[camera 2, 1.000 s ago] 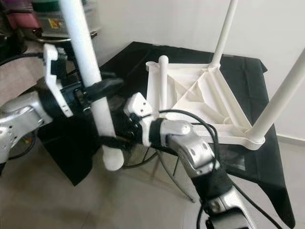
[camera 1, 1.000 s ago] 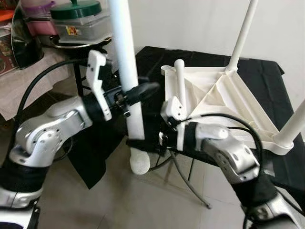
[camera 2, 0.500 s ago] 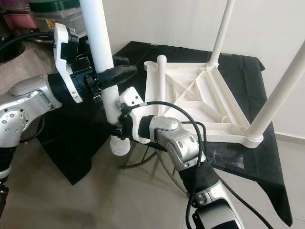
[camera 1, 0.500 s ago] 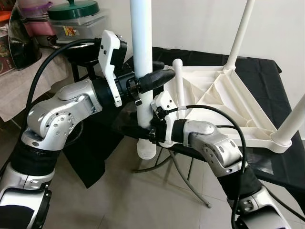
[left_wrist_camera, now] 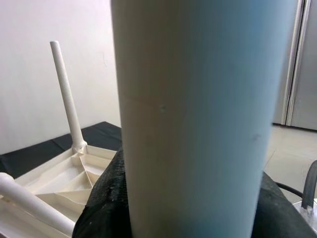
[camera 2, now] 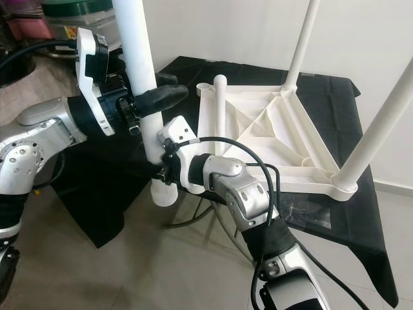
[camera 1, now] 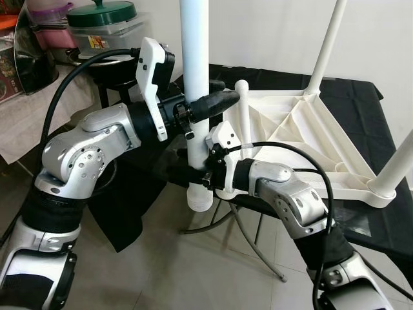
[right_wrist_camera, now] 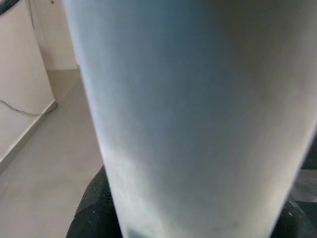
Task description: Building children table
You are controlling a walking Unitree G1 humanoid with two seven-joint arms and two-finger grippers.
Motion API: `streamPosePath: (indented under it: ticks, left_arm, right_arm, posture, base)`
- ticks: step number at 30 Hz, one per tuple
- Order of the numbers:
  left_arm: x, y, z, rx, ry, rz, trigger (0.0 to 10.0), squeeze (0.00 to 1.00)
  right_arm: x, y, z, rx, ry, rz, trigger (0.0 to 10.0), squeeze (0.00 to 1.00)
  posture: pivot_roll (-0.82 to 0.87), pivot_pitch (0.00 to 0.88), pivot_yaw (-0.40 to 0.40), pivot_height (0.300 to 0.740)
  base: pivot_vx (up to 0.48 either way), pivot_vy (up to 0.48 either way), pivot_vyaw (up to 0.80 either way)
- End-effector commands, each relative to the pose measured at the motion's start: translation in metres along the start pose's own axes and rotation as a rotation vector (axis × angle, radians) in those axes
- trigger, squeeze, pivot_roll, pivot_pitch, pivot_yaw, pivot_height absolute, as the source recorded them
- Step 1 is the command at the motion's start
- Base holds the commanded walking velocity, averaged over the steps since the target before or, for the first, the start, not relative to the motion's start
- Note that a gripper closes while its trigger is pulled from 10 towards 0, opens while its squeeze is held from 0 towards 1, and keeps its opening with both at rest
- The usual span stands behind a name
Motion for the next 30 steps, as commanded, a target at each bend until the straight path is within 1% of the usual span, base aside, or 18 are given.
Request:
streamPosePath:
  ticks: [1,2,4,6,7,8,11,16,18,19,21,22,24,25,26,27,29,30]
  left_arm:
    - [0.011,0.012,0.01,0.028,-0.064,0.066,0.0,0.0]
    - [0.008,0.015,0.005,0.039,-0.019,0.09,10.0,1.0]
    - [0.0,0.02,-0.006,0.053,0.066,0.13,10.0,1.0]
    - [0.0,0.02,-0.006,0.053,0.066,0.13,10.0,1.0]
    - [-0.015,0.033,-0.021,0.059,0.165,0.185,10.0,1.0]
    - [-0.015,0.033,-0.021,0.059,0.165,0.185,10.0,1.0]
    - [-0.036,0.052,-0.037,0.089,0.282,0.248,10.0,1.0]
    - [-0.052,0.065,-0.045,0.123,0.365,0.289,10.0,1.0]
    - [-0.08,0.074,-0.057,0.163,0.525,0.321,10.0,1.0]
    - [-0.08,0.074,-0.057,0.163,0.525,0.321,10.0,1.0]
    - [-0.098,0.072,-0.066,0.181,0.659,0.324,10.0,1.0]
    - [-0.098,0.072,-0.066,0.181,0.659,0.324,10.0,1.0]
    - [-0.116,0.052,-0.072,0.198,0.798,0.268,10.0,1.0]
    - [-0.128,0.026,-0.072,0.2,0.885,0.183,10.0,0.0]
    - [-0.128,0.026,-0.072,0.2,0.885,0.183,10.0,0.0]
    - [-0.138,-0.005,-0.067,0.205,0.948,0.081,10.0,0.0]
    - [-0.138,-0.005,-0.067,0.205,0.948,0.081,10.0,0.0]
    - [-0.145,-0.035,-0.055,0.173,0.993,0.001,10.0,0.0]
  right_arm:
    - [0.009,0.001,-0.006,0.002,0.026,0.011,0.0,0.0]
    - [0.008,0.004,-0.002,0.0,-0.002,0.029,0.0,0.0]
    - [0.005,0.009,0.007,0.002,-0.063,0.066,0.0,0.0]
    - [0.005,0.009,0.007,0.002,-0.063,0.066,0.0,0.0]
    - [0.001,0.013,0.016,0.009,-0.126,0.093,0.0,0.0]
    - [0.001,0.013,0.016,0.009,-0.126,0.093,0.0,0.0]
    - [-0.003,0.016,0.029,0.023,-0.216,0.115,0.0,0.0]
    - [-0.008,0.018,0.041,0.04,-0.309,0.132,0.0,0.0]
    - [-0.017,0.019,0.059,0.046,-0.454,0.142,0.0,0.0]
    - [-0.017,0.019,0.059,0.046,-0.454,0.142,0.0,0.0]
    - [-0.023,0.018,0.067,0.043,-0.525,0.143,0.0,0.0]
    - [-0.023,0.018,0.067,0.043,-0.525,0.143,0.0,0.0]
    - [-0.025,0.016,0.068,0.04,-0.538,0.143,0.0,0.0]
    - [-0.027,0.014,0.064,0.045,-0.533,0.146,10.0,0.0]
    - [-0.027,0.014,0.064,0.045,-0.533,0.146,10.0,0.0]
    - [-0.028,0.009,0.057,0.052,-0.523,0.146,10.0,0.0]
    - [-0.028,0.009,0.057,0.052,-0.523,0.146,10.0,0.0]
    - [-0.029,0.004,0.046,0.045,-0.499,0.146,10.0,0.0]
  posture:
    - [-0.05,0.005,0.002,0.74]
    - [-0.05,0.011,0.004,0.74]
    - [-0.05,0.01,0.004,0.74]
    - [-0.05,0.01,0.004,0.74]
    - [-0.05,0.016,0.004,0.74]
    - [-0.05,0.016,0.004,0.74]
    - [-0.05,0.018,0.0,0.74]
    - [-0.06,0.02,-0.001,0.74]
    - [-0.06,0.025,-0.003,0.74]
    - [-0.06,0.025,-0.003,0.74]
    - [-0.06,0.025,-0.006,0.74]
    - [-0.06,0.025,-0.006,0.74]
    - [-0.06,0.03,-0.008,0.74]
    - [-0.06,0.034,-0.008,0.74]
    - [-0.06,0.034,-0.008,0.74]
    - [-0.07,0.038,-0.007,0.74]
    - [-0.07,0.038,-0.007,0.74]
    - [-0.08,0.052,-0.01,0.74]
  base:
    - [0.0,0.0,0.0]
    - [0.0,0.0,0.0]
    - [0.0,0.0,0.0]
    - [0.0,0.0,0.0]
    - [0.0,0.0,0.0]
    - [0.0,0.0,0.0]
    - [0.0,0.0,0.0]
    - [0.0,0.0,0.0]
    - [0.0,0.0,0.0]
    - [0.0,0.0,0.0]
    - [0.0,0.0,0.0]
    - [0.0,0.0,0.0]
    - [0.0,0.0,0.0]
    - [0.0,0.0,0.0]
    - [0.0,0.0,0.0]
    - [0.0,0.0,0.0]
    - [0.0,0.0,0.0]
    - [0.0,0.0,0.0]
Point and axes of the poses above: a point about 5 cm out from each wrist's last joint towards the gripper, its own x axis pointing out of the wrist towards the gripper, its own y axis along the axis of the wrist's last joint, z = x × y, the point moved 1 cm from there along x, pointing out of the wrist towards the gripper, and after that the axes turned 2 degrees about -x, right-handed, at the moved point
